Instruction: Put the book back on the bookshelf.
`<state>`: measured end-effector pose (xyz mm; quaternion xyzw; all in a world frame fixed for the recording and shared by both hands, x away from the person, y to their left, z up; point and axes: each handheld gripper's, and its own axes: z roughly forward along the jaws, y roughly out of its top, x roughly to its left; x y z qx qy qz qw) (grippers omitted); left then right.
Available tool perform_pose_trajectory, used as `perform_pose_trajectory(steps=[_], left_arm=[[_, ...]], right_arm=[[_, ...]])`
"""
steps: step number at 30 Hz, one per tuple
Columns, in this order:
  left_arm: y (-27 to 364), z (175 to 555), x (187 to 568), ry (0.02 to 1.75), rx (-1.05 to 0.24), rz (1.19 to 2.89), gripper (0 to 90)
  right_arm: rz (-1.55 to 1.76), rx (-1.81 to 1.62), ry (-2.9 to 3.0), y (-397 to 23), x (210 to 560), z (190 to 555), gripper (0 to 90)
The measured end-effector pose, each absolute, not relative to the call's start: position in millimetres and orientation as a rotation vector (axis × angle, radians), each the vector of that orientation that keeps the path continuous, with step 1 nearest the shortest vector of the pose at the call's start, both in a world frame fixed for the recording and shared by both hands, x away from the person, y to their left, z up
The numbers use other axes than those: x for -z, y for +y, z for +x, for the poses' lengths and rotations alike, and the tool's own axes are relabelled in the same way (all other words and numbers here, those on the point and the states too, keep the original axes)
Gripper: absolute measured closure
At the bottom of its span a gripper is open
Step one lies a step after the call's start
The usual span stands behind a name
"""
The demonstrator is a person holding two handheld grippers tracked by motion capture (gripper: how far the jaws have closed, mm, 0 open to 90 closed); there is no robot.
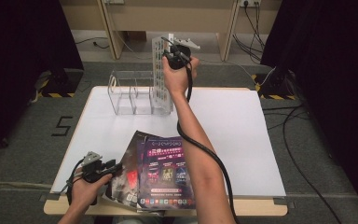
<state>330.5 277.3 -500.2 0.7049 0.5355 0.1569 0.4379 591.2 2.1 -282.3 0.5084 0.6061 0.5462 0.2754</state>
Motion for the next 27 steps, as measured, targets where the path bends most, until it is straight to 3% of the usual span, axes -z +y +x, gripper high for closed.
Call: perform_pose_trajectory(steps=[8, 18, 27], left_arm=[[277.1, 330.5, 500.8, 1.330, -0.389, 1.752, 60.3], [276.3, 329.5, 501.0, 1.328, -0.386, 1.752, 60.3], [273.9, 329.0, 501.3, 1.323, -0.378, 1.756, 60.3]], right_arm=[[1.341, -1.457, 1.626, 5.6, 312.7, 588.8, 73.6], [1.226, -1.478, 1.577, 1.2, 352.0, 552.5, 71.3], [1.201, -1.476, 1.571, -2.7, 365.7, 533.1, 69.4]])
